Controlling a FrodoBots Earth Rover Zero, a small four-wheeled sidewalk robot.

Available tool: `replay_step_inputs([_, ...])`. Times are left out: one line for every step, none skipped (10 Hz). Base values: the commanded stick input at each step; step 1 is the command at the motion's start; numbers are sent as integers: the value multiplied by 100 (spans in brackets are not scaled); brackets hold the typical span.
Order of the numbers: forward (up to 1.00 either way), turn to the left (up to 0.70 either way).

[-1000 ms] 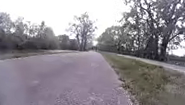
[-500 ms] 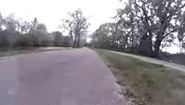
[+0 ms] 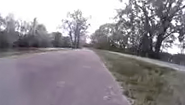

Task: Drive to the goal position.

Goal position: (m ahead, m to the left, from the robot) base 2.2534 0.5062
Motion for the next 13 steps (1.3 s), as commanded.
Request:
replay_step_inputs([100,0])
replay_step_inputs([100,0])
replay_step_inputs([100,0])
replay_step_inputs([100,0])
replay_step_inputs([100,0])
replay_step_inputs([100,0])
replay_step_inputs([100,0])
replay_step_inputs([100,0])
replay_step_inputs([100,0])
replay_step_inputs([100,0])
replay_step_inputs([100,0])
replay_step_inputs([100,0])
replay_step_inputs([100,0])
